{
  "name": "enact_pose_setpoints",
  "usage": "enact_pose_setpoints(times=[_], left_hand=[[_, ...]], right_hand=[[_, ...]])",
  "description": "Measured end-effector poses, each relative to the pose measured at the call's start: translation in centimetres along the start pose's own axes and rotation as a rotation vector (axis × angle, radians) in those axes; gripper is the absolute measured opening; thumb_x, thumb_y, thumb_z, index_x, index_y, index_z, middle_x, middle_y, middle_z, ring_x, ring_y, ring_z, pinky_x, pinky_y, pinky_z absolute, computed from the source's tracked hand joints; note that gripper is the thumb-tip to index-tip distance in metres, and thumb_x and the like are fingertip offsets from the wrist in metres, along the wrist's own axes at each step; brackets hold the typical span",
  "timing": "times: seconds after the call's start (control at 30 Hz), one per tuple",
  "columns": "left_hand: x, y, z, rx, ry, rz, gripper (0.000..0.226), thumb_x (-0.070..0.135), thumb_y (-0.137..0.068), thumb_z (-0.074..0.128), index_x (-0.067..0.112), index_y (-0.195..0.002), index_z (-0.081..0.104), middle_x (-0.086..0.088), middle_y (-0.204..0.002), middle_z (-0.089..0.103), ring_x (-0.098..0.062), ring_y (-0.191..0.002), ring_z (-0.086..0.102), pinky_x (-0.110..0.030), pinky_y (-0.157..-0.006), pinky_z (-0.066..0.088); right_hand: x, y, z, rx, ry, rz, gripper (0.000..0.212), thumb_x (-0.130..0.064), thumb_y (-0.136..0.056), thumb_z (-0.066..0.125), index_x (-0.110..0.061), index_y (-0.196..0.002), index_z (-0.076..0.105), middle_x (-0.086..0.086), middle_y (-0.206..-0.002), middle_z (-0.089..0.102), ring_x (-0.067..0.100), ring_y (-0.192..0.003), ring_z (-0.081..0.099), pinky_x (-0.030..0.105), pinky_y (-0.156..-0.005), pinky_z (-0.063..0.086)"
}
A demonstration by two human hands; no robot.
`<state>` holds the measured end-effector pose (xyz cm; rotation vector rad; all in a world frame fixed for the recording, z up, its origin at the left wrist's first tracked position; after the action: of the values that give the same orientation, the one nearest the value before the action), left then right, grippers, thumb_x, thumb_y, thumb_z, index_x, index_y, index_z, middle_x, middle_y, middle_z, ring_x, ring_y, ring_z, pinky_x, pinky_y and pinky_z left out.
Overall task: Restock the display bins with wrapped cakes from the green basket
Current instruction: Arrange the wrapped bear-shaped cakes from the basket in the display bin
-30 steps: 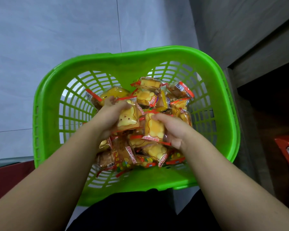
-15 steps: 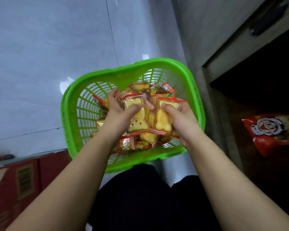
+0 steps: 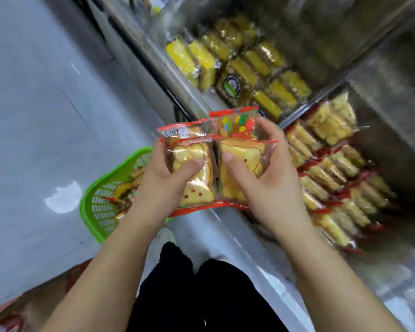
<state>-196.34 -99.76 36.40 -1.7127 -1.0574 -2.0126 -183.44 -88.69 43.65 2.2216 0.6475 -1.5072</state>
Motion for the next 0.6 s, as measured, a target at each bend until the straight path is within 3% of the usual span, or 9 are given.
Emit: enact_pose_setpoints(times=[0.1, 0.17, 0.27, 0.33, 0.47, 0.53, 0.6], left_hand=[[3.8, 0.8, 7.3, -0.189, 0.005, 0.080, 0.034, 0.029, -0.065, 0.070, 0.034, -0.096, 0.056, 0.018, -0.084, 0.070, -0.001, -0.079, 0.065, -0.020, -0.068, 0.052], [4.7, 1.4, 12.3, -0.314, -0.034, 0.092, 0.032, 0.025, -0.069, 0.066, 0.030, -0.098, 0.054, 0.019, -0.082, 0.070, 0.003, -0.076, 0.065, -0.015, -0.065, 0.050], [3.8, 1.6, 18.2, -0.416, -0.118, 0.045, 0.033, 0.024, -0.073, 0.071, 0.034, -0.097, 0.050, 0.014, -0.088, 0.067, 0.000, -0.081, 0.063, -0.026, -0.078, 0.050], [2.9, 0.8, 21.0, -0.449, -0.211, 0.038, 0.032, 0.022, -0.079, 0.071, 0.033, -0.099, 0.048, 0.015, -0.090, 0.063, 0.000, -0.081, 0.062, -0.027, -0.078, 0.048], [-0.1, -1.8, 24.0, -0.531, -0.403, -0.078, 0.022, 0.035, -0.080, 0.068, 0.027, -0.099, 0.059, 0.012, -0.094, 0.070, -0.009, -0.090, 0.067, -0.032, -0.083, 0.053], [-1.9, -2.5, 24.5, -0.590, -0.494, -0.149, 0.009, 0.035, -0.081, 0.067, 0.027, -0.085, 0.065, 0.012, -0.087, 0.072, -0.012, -0.088, 0.068, -0.034, -0.084, 0.053], [-3.4, -2.9, 24.3, -0.601, -0.561, -0.202, 0.010, 0.038, -0.080, 0.068, 0.029, -0.079, 0.064, 0.014, -0.084, 0.070, -0.013, -0.090, 0.068, -0.028, -0.079, 0.052]], right_hand=[[0.2, 1.2, -7.2, 0.099, -0.088, 0.035, 0.043, -0.032, -0.074, 0.068, -0.041, -0.110, 0.045, -0.023, -0.094, 0.068, -0.005, -0.087, 0.064, 0.016, -0.080, 0.050], [2.0, 2.4, -11.7, 0.164, -0.126, 0.101, 0.043, -0.029, -0.076, 0.070, -0.038, -0.112, 0.046, -0.030, -0.089, 0.068, -0.007, -0.084, 0.064, 0.014, -0.077, 0.051], [6.1, 4.0, -16.5, 0.216, -0.057, 0.229, 0.029, -0.029, -0.082, 0.067, -0.036, -0.106, 0.051, -0.024, -0.085, 0.069, -0.010, -0.079, 0.063, 0.008, -0.072, 0.048], [9.0, 4.5, -18.4, 0.223, 0.025, 0.333, 0.012, -0.034, -0.083, 0.064, -0.028, -0.092, 0.059, -0.017, -0.080, 0.067, -0.009, -0.069, 0.060, 0.010, -0.064, 0.046], [14.7, 4.6, -17.7, 0.030, 0.156, 0.572, 0.031, -0.046, -0.083, 0.060, -0.017, -0.094, 0.063, -0.005, -0.083, 0.066, 0.011, -0.076, 0.061, 0.026, -0.067, 0.046], [16.1, 4.4, -17.1, -0.035, 0.164, 0.607, 0.023, -0.044, -0.083, 0.062, -0.022, -0.087, 0.058, -0.009, -0.083, 0.064, 0.008, -0.075, 0.059, 0.020, -0.064, 0.045], [16.6, 4.3, -17.2, -0.022, 0.184, 0.624, 0.022, -0.041, -0.083, 0.064, -0.025, -0.073, 0.052, -0.015, -0.074, 0.059, 0.002, -0.067, 0.054, 0.008, -0.052, 0.041]])
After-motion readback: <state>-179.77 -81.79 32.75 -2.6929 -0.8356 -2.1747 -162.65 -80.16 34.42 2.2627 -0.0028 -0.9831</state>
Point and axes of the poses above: each hand's wrist, its own y-axis away from the middle knuckle, its own z-axis out of the palm, x = y × z, the point moved 10 cm from there along -y, towards the middle knuckle
